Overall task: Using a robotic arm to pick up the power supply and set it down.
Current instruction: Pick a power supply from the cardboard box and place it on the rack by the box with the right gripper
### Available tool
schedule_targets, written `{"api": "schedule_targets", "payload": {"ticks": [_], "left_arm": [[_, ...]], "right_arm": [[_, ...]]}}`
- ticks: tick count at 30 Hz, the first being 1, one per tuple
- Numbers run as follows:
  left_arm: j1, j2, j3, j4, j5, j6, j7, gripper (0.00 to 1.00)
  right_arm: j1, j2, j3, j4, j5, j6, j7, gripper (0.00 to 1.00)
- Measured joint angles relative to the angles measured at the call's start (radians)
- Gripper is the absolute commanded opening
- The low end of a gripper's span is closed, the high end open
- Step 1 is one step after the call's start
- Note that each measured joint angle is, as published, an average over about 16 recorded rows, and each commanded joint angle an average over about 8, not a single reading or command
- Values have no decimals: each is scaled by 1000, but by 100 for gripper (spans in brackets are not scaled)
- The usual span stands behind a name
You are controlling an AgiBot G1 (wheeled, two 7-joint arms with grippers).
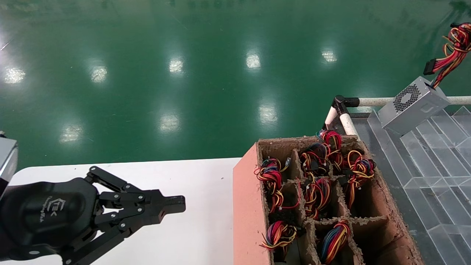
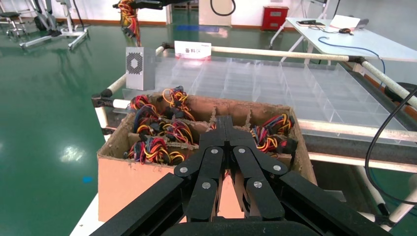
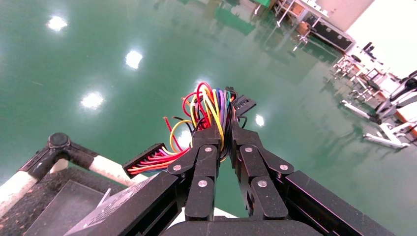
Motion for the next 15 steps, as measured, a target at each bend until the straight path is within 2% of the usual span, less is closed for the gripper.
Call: {"api": "schedule_targets", "payload": {"ticks": [15], "left_arm": [[0,0,1,0,-1,0,0,0]], "right_arm": [[14,-22,-11,-3,-17,46,-12,0]]}}
